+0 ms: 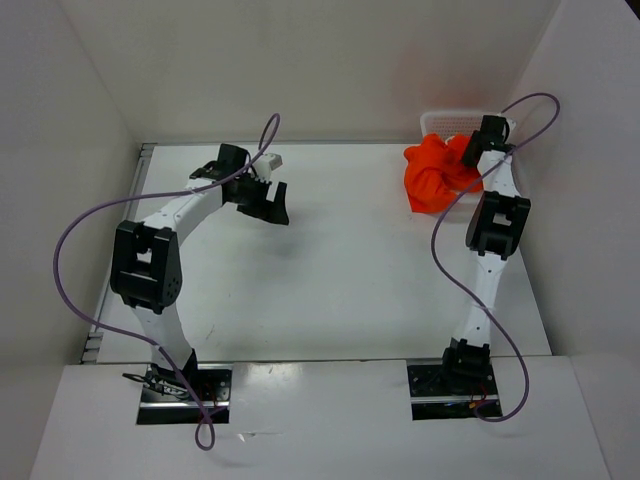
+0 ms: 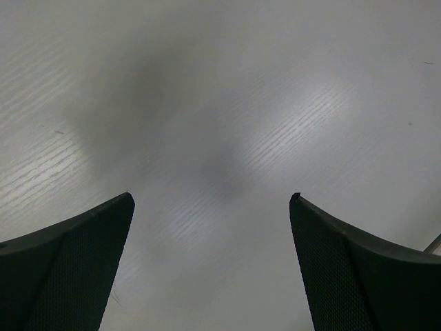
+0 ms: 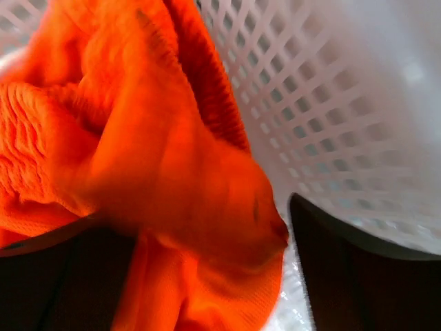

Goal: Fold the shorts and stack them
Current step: Grab the shorts from the pile

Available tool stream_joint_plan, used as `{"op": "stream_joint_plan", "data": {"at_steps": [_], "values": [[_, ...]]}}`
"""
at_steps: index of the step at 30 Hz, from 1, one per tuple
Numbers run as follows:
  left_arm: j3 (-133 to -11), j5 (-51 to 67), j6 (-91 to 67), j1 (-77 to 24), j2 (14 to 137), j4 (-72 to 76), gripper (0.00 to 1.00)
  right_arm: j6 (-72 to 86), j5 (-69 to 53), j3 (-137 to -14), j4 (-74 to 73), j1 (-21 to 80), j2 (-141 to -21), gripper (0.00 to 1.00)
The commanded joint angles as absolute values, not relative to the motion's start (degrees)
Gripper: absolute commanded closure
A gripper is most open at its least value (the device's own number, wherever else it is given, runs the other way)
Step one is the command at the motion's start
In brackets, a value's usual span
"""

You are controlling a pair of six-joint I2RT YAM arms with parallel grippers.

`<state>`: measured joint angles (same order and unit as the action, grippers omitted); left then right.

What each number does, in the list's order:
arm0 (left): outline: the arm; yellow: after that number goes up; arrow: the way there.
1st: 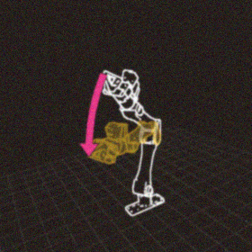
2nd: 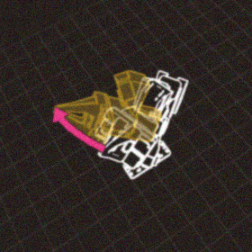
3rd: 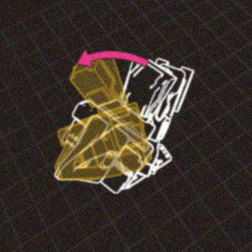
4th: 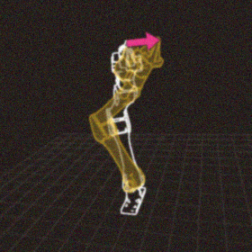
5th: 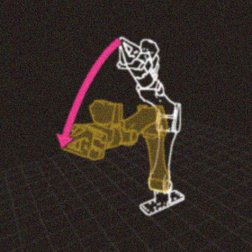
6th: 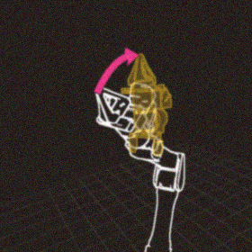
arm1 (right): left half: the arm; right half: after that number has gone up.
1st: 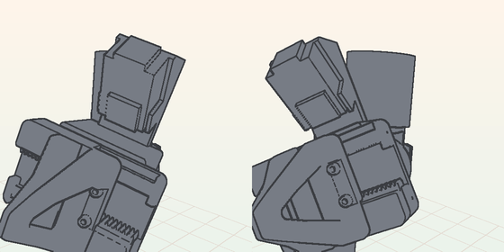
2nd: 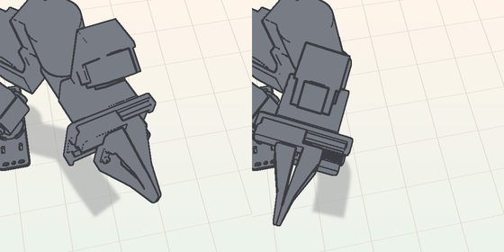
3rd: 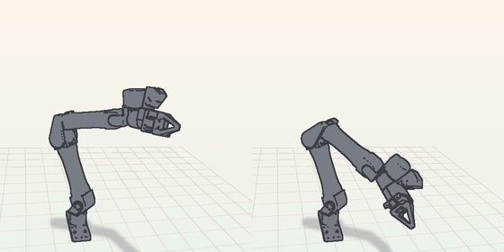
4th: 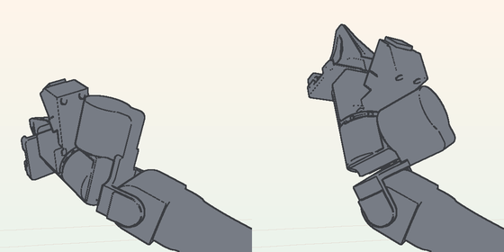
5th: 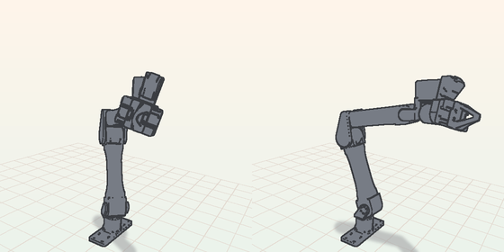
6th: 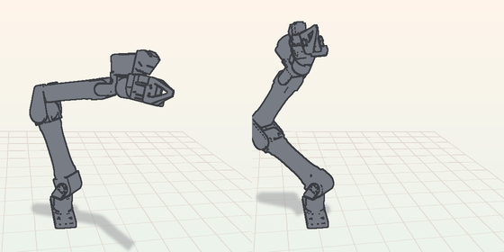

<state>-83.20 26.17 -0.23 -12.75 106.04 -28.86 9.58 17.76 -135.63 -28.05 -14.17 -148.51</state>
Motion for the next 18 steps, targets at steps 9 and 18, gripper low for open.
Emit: {"op": "stream_joint_plan", "data": {"at_steps": [9, 18], "values": [[-85.52, 30.76, 0.00, -13.01, 106.44, -29.18, 0.00, 8.88, 15.56, -140.80, -27.07, -12.75, -146.79, 1.00], [-85.52, 29.27, 0.00, -13.01, 102.14, -28.66, 0.00, 12.90, 19.95, -148.70, -28.92, -8.62, -131.61, 1.00]]}}
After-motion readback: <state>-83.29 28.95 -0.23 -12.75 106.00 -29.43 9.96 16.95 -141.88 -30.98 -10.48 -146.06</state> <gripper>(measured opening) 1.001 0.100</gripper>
